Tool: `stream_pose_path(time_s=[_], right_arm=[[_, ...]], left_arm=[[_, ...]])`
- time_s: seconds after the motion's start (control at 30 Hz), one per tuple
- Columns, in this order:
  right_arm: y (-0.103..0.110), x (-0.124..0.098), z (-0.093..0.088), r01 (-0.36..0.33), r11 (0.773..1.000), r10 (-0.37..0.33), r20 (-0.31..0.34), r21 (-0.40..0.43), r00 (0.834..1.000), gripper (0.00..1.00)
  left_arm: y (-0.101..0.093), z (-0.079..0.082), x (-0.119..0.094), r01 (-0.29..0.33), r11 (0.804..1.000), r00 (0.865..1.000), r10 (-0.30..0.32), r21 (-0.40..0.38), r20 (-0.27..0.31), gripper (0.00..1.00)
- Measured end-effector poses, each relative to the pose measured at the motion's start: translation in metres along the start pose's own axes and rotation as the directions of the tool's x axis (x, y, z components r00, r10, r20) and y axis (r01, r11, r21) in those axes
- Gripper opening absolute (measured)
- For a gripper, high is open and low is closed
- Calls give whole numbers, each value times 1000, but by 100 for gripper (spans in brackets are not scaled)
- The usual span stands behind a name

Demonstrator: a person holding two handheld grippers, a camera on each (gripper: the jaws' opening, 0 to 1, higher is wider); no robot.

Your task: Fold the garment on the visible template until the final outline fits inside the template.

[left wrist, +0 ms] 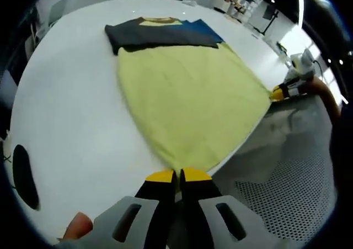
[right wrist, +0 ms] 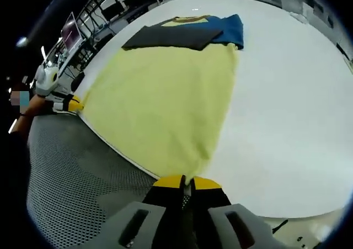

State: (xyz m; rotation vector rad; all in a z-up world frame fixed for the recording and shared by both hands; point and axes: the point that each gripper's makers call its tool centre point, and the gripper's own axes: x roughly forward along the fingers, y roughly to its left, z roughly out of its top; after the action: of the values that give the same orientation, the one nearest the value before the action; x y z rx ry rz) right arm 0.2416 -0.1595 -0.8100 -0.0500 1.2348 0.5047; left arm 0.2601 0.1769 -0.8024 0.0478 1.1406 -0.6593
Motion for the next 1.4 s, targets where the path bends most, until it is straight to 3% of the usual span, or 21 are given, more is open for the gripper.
stream_pose_path(time_s=[0.23, 0.33, 0.63, 1.4], right_arm=[[6, -2, -4, -32, 999, 31, -30, -13, 999, 5], [-2, -2, 2, -6, 1000, 5, 11, 23, 1000, 6], [-5, 1, 5, -11, 999, 10, 25, 38, 1000, 0], [-2, -5, 2, -9, 999, 8, 19, 50, 1000, 0]], left_arm=[[1, 0, 1, 1, 1000, 1000, -1, 0, -1, 0], [0, 0, 1, 1, 1000, 1000, -1, 1, -1, 0], [1, 0, 2, 1, 1000, 1000, -1, 2, -1, 0], [-1, -1, 0, -1, 1000, 1000, 1, 3, 2, 0]])
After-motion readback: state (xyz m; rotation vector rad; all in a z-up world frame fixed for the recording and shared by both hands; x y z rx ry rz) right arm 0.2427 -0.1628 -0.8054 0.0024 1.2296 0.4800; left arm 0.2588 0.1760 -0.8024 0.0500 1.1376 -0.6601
